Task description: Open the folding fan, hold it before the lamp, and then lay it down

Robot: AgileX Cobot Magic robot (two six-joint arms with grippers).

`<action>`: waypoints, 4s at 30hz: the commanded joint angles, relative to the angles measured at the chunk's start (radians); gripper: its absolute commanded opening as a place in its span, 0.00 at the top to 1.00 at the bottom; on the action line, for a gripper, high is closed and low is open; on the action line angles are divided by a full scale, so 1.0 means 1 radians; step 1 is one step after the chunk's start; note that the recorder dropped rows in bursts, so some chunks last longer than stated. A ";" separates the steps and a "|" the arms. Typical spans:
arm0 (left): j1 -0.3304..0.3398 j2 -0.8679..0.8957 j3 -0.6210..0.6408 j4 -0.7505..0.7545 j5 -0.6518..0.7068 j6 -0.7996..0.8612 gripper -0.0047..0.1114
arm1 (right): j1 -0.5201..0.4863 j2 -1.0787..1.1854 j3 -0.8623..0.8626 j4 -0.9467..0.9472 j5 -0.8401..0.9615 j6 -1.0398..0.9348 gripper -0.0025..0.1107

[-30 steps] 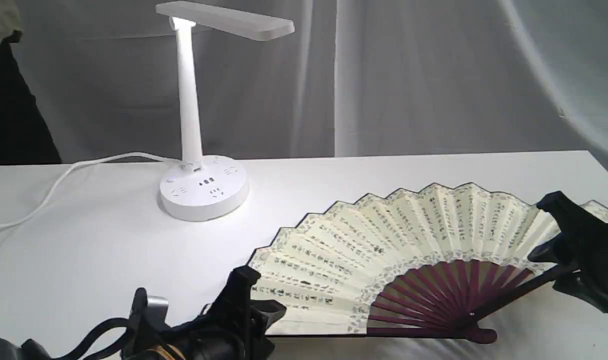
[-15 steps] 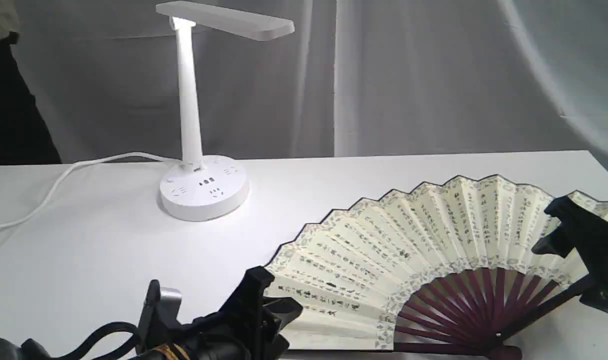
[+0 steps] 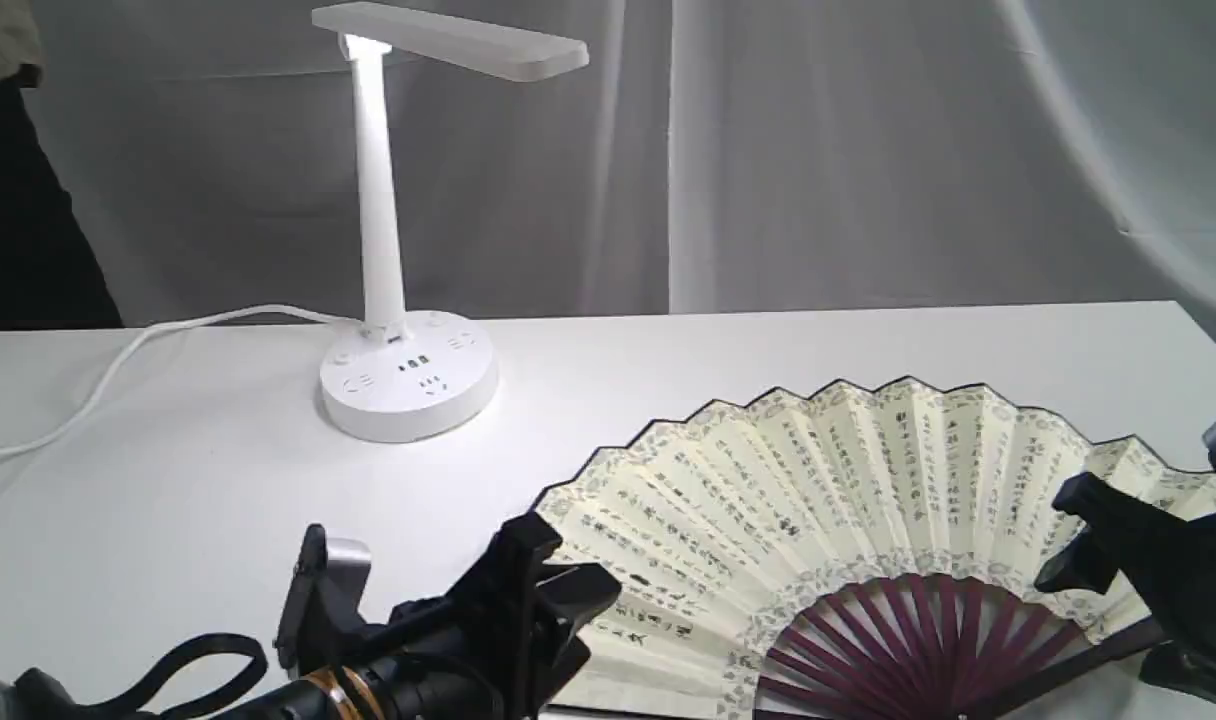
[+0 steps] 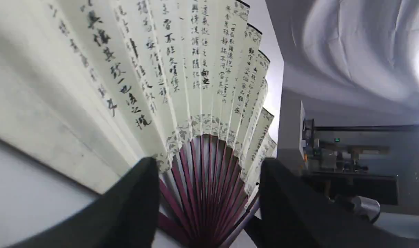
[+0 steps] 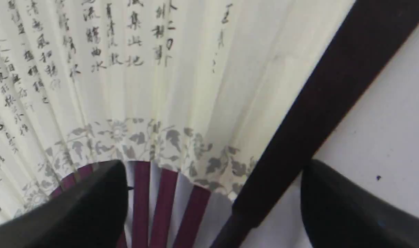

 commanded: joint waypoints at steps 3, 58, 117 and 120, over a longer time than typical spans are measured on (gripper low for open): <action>0.052 -0.070 0.001 0.056 0.096 0.099 0.56 | -0.003 -0.001 0.002 -0.046 0.033 0.025 0.36; 0.762 -0.378 -0.480 0.021 1.651 1.187 0.96 | 0.155 -0.107 -0.475 -1.181 0.695 0.560 0.98; 0.735 -0.889 -0.457 -0.009 1.800 1.396 0.96 | 0.081 -0.745 -0.310 -1.257 0.657 0.548 0.98; 0.735 -0.974 -0.457 -0.005 1.800 1.396 0.96 | 0.081 -0.845 -0.306 -1.257 0.654 0.548 0.98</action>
